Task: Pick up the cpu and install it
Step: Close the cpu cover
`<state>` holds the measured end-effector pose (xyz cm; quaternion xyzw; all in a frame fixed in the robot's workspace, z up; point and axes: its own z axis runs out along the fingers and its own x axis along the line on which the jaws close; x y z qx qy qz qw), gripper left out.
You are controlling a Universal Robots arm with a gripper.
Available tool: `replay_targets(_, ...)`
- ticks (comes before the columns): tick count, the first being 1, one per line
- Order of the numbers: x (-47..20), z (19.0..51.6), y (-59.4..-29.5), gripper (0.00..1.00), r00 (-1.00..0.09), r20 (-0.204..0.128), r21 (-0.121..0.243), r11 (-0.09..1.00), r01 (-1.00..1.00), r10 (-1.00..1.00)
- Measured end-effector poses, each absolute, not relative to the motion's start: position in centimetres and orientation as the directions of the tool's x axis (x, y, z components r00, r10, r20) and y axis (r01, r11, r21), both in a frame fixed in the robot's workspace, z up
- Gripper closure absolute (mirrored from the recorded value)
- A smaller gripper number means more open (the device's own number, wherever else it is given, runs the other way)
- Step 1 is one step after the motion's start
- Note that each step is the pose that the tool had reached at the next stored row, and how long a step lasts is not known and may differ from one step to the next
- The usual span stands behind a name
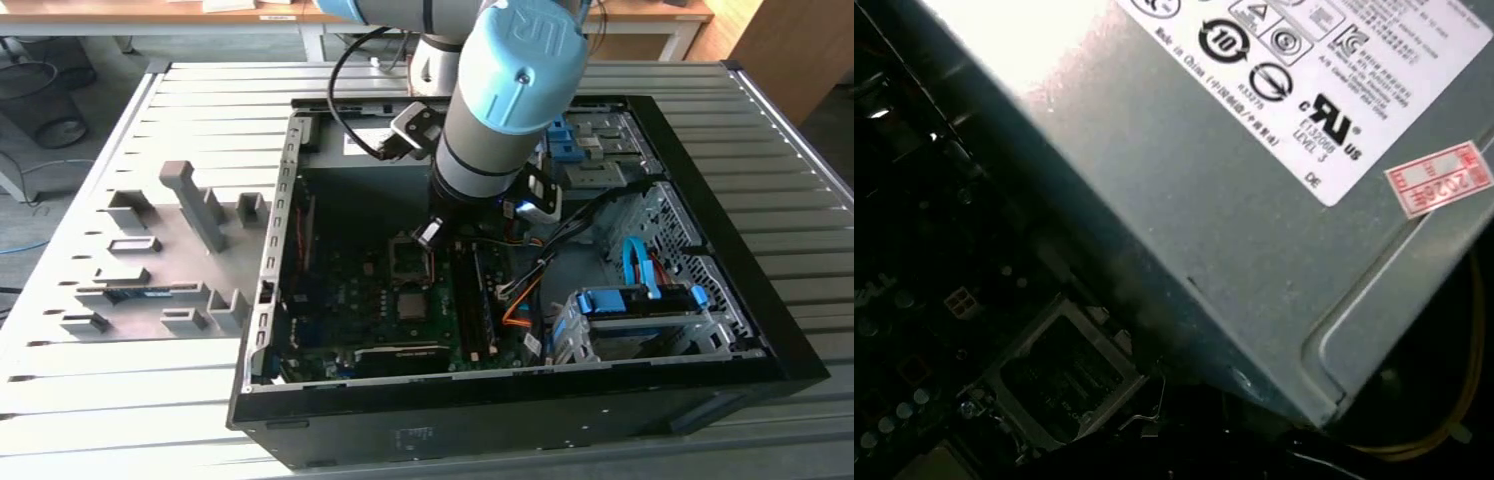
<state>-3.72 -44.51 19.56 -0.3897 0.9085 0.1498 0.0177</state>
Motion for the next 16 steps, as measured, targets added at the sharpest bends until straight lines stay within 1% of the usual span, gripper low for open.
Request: replay_targets(16, -4.23, 19.39, -44.84, 0.9, -0.695, -0.15, 0.257, 0.651, -0.714, -0.703)
